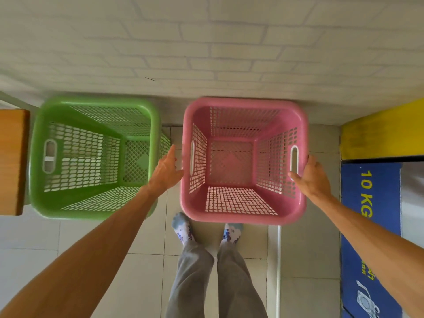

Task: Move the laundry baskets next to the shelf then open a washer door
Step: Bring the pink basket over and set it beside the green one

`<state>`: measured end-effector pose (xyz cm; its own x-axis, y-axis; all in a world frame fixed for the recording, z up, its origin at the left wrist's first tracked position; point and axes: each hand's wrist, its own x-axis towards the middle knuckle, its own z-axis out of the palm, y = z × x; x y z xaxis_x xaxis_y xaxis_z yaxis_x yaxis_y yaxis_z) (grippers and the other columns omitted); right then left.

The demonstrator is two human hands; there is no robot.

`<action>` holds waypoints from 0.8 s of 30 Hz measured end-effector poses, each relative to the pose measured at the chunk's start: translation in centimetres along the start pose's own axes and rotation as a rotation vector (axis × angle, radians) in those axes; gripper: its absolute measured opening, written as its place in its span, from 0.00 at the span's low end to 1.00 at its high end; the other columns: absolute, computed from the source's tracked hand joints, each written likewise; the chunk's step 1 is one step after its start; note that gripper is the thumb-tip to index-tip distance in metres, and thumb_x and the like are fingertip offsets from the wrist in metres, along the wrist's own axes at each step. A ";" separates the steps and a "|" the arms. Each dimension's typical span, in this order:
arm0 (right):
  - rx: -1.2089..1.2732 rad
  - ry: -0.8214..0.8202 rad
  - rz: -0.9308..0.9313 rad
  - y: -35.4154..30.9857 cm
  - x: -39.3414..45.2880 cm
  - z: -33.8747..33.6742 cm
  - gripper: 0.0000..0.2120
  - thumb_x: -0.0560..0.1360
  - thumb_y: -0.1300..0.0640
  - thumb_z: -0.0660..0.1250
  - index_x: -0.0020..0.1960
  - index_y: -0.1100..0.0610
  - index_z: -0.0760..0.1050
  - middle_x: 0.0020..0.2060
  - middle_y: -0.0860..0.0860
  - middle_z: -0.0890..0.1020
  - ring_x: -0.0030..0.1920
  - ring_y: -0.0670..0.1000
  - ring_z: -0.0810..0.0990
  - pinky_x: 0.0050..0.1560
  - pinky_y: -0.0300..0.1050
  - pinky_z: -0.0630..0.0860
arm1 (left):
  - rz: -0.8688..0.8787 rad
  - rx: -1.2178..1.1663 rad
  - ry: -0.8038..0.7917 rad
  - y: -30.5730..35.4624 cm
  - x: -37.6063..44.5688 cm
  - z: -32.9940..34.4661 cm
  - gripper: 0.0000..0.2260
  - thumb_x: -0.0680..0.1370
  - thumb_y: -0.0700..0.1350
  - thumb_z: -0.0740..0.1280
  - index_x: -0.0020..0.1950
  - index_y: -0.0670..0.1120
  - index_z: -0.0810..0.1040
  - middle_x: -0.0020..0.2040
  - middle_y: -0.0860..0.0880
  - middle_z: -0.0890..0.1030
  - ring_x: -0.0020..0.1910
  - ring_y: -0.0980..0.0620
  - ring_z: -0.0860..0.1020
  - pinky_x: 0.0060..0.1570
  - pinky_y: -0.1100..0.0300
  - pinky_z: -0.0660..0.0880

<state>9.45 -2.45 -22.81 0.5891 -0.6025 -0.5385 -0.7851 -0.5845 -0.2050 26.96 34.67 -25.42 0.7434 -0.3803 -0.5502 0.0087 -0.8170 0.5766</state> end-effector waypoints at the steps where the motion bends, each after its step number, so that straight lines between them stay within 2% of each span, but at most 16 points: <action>1: -0.027 0.035 -0.018 -1.0 -0.7 -0.2 0.32 0.71 0.49 0.75 0.66 0.61 0.64 0.56 0.63 0.78 0.48 0.63 0.81 0.39 0.56 0.81 | -0.031 0.012 0.010 -0.4 -0.2 -0.9 0.40 0.75 0.41 0.72 0.80 0.41 0.51 0.65 0.38 0.75 0.58 0.40 0.79 0.55 0.44 0.79; 5: -0.081 0.036 -0.059 -7.3 -4.3 -0.6 0.42 0.72 0.47 0.74 0.75 0.62 0.56 0.68 0.65 0.71 0.62 0.66 0.77 0.54 0.63 0.78 | -0.024 0.026 0.032 -2.2 -2.2 -6.2 0.41 0.74 0.42 0.71 0.80 0.43 0.51 0.66 0.36 0.74 0.59 0.37 0.78 0.55 0.42 0.79; 8: -0.094 -0.032 -0.082 -13.6 -7.1 -0.2 0.39 0.74 0.47 0.71 0.75 0.64 0.57 0.70 0.64 0.70 0.66 0.64 0.74 0.64 0.59 0.72 | -0.064 0.000 0.057 -5.0 -3.8 -11.3 0.40 0.75 0.40 0.72 0.80 0.42 0.52 0.67 0.36 0.74 0.60 0.38 0.78 0.56 0.41 0.79; 11: 0.012 -0.078 -0.046 -20.4 -9.3 1.5 0.36 0.76 0.49 0.70 0.76 0.62 0.58 0.69 0.64 0.71 0.66 0.64 0.74 0.63 0.57 0.73 | -0.077 -0.037 0.045 -9.8 -5.3 -16.7 0.38 0.74 0.44 0.73 0.78 0.49 0.54 0.64 0.40 0.76 0.57 0.41 0.80 0.50 0.43 0.82; 14: 0.070 -0.097 -0.046 -27.3 -11.2 4.3 0.33 0.76 0.50 0.69 0.75 0.62 0.60 0.67 0.63 0.73 0.66 0.62 0.74 0.62 0.55 0.73 | -0.129 -0.025 0.072 -15.3 -6.1 -22.1 0.38 0.74 0.45 0.73 0.78 0.47 0.56 0.67 0.45 0.73 0.63 0.42 0.76 0.57 0.42 0.79; 16: 0.082 -0.137 -0.068 -31.4 -12.2 7.1 0.31 0.77 0.52 0.69 0.73 0.63 0.62 0.63 0.62 0.76 0.60 0.61 0.79 0.53 0.50 0.78 | -0.152 0.016 0.135 -19.3 -6.7 -25.2 0.37 0.74 0.43 0.72 0.79 0.43 0.56 0.69 0.40 0.72 0.64 0.40 0.75 0.58 0.42 0.78; 17: 0.085 -0.166 -0.087 -33.2 -12.6 8.5 0.29 0.77 0.53 0.69 0.72 0.64 0.63 0.59 0.61 0.78 0.53 0.61 0.81 0.46 0.47 0.79 | -0.157 0.024 0.157 -21.2 -7.0 -26.7 0.37 0.75 0.42 0.72 0.78 0.43 0.57 0.68 0.38 0.73 0.61 0.39 0.77 0.54 0.43 0.80; 18: 0.078 -0.194 -0.095 -35.0 -13.0 9.8 0.30 0.77 0.54 0.68 0.72 0.65 0.62 0.57 0.61 0.78 0.51 0.60 0.82 0.45 0.46 0.79 | -0.169 0.023 0.165 -23.1 -7.2 -28.0 0.35 0.75 0.40 0.71 0.78 0.43 0.58 0.65 0.37 0.75 0.57 0.38 0.79 0.49 0.43 0.82; 20: 0.068 -0.232 -0.100 -37.6 -13.7 12.5 0.32 0.77 0.52 0.68 0.74 0.66 0.60 0.63 0.63 0.75 0.59 0.61 0.79 0.56 0.49 0.76 | -0.197 0.016 0.169 -26.2 -7.4 -30.0 0.32 0.75 0.38 0.71 0.76 0.42 0.61 0.59 0.37 0.77 0.49 0.38 0.82 0.40 0.44 0.83; 21: 0.068 -0.241 -0.110 -38.7 -13.8 13.6 0.32 0.77 0.52 0.68 0.74 0.66 0.60 0.65 0.64 0.74 0.62 0.61 0.77 0.59 0.48 0.74 | -0.212 0.024 0.165 -27.4 -7.3 -30.7 0.31 0.75 0.38 0.71 0.76 0.42 0.62 0.59 0.38 0.77 0.49 0.39 0.82 0.40 0.45 0.83; 22: 0.076 -0.246 -0.105 -39.7 -13.9 14.4 0.31 0.77 0.53 0.69 0.73 0.66 0.62 0.65 0.63 0.75 0.61 0.61 0.78 0.57 0.47 0.74 | -0.224 0.037 0.162 -28.3 -7.1 -31.2 0.31 0.75 0.39 0.72 0.75 0.42 0.62 0.60 0.38 0.76 0.51 0.40 0.81 0.42 0.46 0.83; 24: 0.081 -0.241 -0.082 -41.0 -13.5 16.1 0.29 0.75 0.53 0.70 0.70 0.65 0.65 0.60 0.61 0.79 0.53 0.60 0.82 0.48 0.47 0.80 | -0.236 0.052 0.144 -29.7 -6.4 -31.5 0.33 0.74 0.41 0.73 0.75 0.43 0.62 0.62 0.39 0.76 0.54 0.41 0.79 0.44 0.48 0.82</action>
<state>30.62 38.39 -20.26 0.5962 -0.4022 -0.6948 -0.7551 -0.5749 -0.3152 43.00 75.02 -19.95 0.8124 -0.1146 -0.5718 0.1613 -0.8981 0.4091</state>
